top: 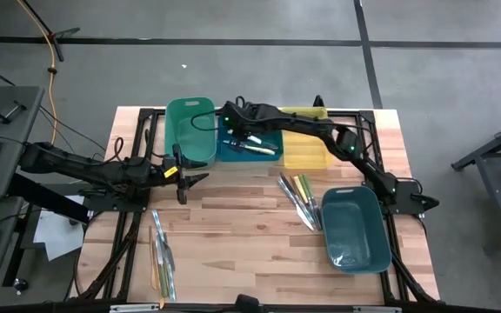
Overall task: Sort silverware by color (type)
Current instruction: Put the yellow knife into the blue bin
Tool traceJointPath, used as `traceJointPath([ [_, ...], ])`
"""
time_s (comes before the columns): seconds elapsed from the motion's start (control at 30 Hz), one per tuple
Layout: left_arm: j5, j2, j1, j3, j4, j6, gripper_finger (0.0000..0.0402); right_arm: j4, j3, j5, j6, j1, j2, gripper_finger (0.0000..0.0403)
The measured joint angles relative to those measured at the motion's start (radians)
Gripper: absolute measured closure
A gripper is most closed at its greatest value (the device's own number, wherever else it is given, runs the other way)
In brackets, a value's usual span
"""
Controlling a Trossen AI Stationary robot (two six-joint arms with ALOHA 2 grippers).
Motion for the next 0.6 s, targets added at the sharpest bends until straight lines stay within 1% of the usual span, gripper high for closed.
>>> traceJointPath([
  [0.13, 0.000, 0.000, 0.000, 0.000, 0.000, 0.000, 0.0257, 0.002, 0.002, -0.038, 0.023, -0.011, 0.023, 0.0335],
  [0.43, 0.000, 0.000, 0.000, 0.000, 0.001, 0.000, 0.0257, 0.002, 0.001, -0.062, 0.069, -0.036, 0.028, 0.0335],
  [0.6, 0.000, 0.000, 0.000, 0.000, 0.001, 0.000, 0.0257, 0.008, 0.000, -0.063, 0.083, -0.035, 0.028, 0.0313],
])
